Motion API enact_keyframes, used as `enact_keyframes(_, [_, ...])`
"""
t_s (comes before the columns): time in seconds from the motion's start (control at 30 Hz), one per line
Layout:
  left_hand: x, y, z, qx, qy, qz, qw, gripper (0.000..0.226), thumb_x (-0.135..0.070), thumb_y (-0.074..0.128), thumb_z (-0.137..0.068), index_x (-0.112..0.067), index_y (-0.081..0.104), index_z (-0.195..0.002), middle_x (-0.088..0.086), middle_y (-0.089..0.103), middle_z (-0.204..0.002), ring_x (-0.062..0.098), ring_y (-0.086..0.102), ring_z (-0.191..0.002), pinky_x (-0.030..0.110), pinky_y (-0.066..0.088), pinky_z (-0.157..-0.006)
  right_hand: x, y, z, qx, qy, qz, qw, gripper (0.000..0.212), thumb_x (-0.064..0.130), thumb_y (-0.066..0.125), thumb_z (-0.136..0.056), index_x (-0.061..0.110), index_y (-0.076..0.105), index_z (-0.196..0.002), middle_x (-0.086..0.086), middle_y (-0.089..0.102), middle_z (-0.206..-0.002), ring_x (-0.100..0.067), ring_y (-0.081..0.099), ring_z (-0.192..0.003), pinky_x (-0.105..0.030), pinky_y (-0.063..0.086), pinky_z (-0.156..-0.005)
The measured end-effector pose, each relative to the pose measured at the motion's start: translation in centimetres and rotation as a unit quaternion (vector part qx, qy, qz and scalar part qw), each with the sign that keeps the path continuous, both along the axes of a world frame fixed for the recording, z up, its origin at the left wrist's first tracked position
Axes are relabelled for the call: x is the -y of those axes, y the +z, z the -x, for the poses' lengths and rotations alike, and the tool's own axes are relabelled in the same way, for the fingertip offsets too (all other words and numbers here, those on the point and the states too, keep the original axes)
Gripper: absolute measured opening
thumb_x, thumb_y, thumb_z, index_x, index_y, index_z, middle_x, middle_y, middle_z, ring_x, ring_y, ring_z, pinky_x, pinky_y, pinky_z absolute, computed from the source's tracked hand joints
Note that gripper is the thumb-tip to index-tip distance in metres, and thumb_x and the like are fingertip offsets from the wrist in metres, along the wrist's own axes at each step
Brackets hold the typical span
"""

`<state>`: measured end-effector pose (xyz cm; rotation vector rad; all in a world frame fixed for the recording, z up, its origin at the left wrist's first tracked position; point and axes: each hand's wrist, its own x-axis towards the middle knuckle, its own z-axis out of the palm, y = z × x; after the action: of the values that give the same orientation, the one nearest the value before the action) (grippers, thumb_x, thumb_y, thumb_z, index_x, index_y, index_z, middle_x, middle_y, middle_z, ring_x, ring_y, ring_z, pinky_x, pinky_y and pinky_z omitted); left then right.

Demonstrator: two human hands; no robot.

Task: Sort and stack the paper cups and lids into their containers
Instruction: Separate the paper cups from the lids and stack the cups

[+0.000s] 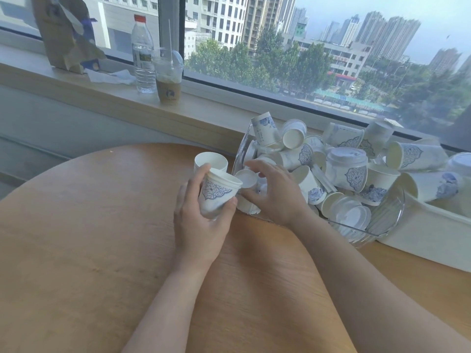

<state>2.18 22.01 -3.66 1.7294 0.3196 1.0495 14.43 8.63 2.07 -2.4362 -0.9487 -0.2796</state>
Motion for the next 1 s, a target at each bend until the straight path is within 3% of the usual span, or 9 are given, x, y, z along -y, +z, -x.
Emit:
enact_keyframes(0.2, [0.2,-0.2,-0.1,0.007,-0.011,0.003,1.000,0.073,-0.030,0.084,-0.081,-0.035,0.055,-0.148,-0.010,0.062,-0.125,0.008,0.061,-0.117,0.035,0.054,-0.099,0.8,0.5,0.0,-0.011,-0.026,-0.119,0.992,0.058,0.043,0.073,-0.094,0.029,0.055,-0.146,0.011,0.064,-0.127,-0.009,0.059,-0.106,-0.037,0.047,-0.101])
enact_keyframes(0.33, [1.0,-0.4,-0.3,-0.004,-0.042,-0.010,0.999,0.073,-0.039,0.081,-0.081,-0.037,0.054,-0.149,-0.012,0.062,-0.125,0.005,0.058,-0.121,0.023,0.049,-0.101,2.1,1.2,0.3,-0.023,-0.064,-0.237,0.969,0.064,0.045,0.073,-0.095,0.027,0.051,-0.152,0.012,0.061,-0.122,-0.003,0.062,-0.100,-0.020,0.050,-0.088])
enact_keyframes(0.4, [1.6,-0.5,-0.4,-0.005,-0.067,-0.019,0.998,0.072,-0.040,0.081,-0.081,-0.037,0.054,-0.148,-0.014,0.062,-0.128,0.009,0.059,-0.125,0.028,0.050,-0.104,2.9,1.3,0.9,-0.033,-0.072,-0.299,0.951,0.059,0.044,0.075,-0.093,0.029,0.056,-0.147,0.012,0.061,-0.123,-0.002,0.064,-0.099,-0.015,0.051,-0.084])
enact_keyframes(0.47, [2.1,-0.7,-0.5,-0.007,-0.093,-0.025,0.995,0.072,-0.037,0.082,-0.082,-0.037,0.054,-0.148,-0.016,0.062,-0.132,0.012,0.059,-0.127,0.036,0.051,-0.106,3.6,0.9,1.9,-0.062,-0.062,-0.360,0.929,0.046,0.041,0.077,-0.092,0.033,0.062,-0.134,0.012,0.064,-0.120,-0.005,0.068,-0.099,-0.020,0.054,-0.081])
enact_keyframes(0.57, [2.8,-0.9,-0.8,-0.015,-0.121,-0.049,0.991,0.075,-0.037,0.082,-0.081,-0.036,0.053,-0.150,-0.017,0.062,-0.134,0.005,0.055,-0.132,0.024,0.047,-0.108,4.3,-0.7,3.7,-0.124,-0.037,-0.430,0.893,0.037,0.033,0.082,-0.090,0.033,0.061,-0.120,0.011,0.069,-0.114,-0.014,0.072,-0.096,-0.025,0.055,-0.075])
enact_keyframes(0.63, [3.2,-1.1,-1.0,-0.018,-0.137,-0.058,0.989,0.079,-0.038,0.081,-0.080,-0.035,0.051,-0.153,-0.015,0.062,-0.135,0.005,0.056,-0.132,0.020,0.045,-0.108,4.4,-1.9,4.6,-0.140,-0.022,-0.446,0.884,0.036,0.029,0.083,-0.089,0.032,0.059,-0.116,0.012,0.071,-0.112,-0.015,0.071,-0.095,-0.023,0.054,-0.074])
enact_keyframes(0.73, [3.3,-1.5,-1.2,-0.012,-0.147,-0.067,0.987,0.085,-0.038,0.081,-0.080,-0.033,0.047,-0.158,-0.015,0.059,-0.138,0.005,0.056,-0.134,0.026,0.047,-0.110,4.3,-3.1,5.3,-0.148,-0.005,-0.446,0.883,0.032,0.023,0.079,-0.089,0.032,0.058,-0.112,0.014,0.071,-0.107,-0.011,0.069,-0.094,-0.019,0.052,-0.077])
enact_keyframes(0.9, [3.6,-2.1,-1.5,-0.021,-0.156,-0.079,0.984,0.087,-0.044,0.079,-0.080,-0.034,0.045,-0.159,-0.018,0.055,-0.137,-0.002,0.053,-0.134,0.015,0.040,-0.110,4.5,-3.6,5.5,-0.165,-0.002,-0.428,0.889,0.021,0.026,0.074,-0.092,0.032,0.061,-0.107,-0.001,0.073,-0.108,-0.017,0.068,-0.094,-0.037,0.056,-0.083])
enact_keyframes(1.0, [3.7,-2.3,-1.6,-0.026,-0.150,-0.097,0.984,0.086,-0.037,0.082,-0.080,-0.033,0.047,-0.158,-0.009,0.059,-0.134,0.002,0.055,-0.131,0.013,0.040,-0.108,4.7,-4.2,5.8,-0.158,-0.008,-0.434,0.887,0.010,0.033,0.069,-0.097,0.027,0.065,-0.104,0.001,0.073,-0.103,-0.015,0.068,-0.092,-0.027,0.053,-0.080])
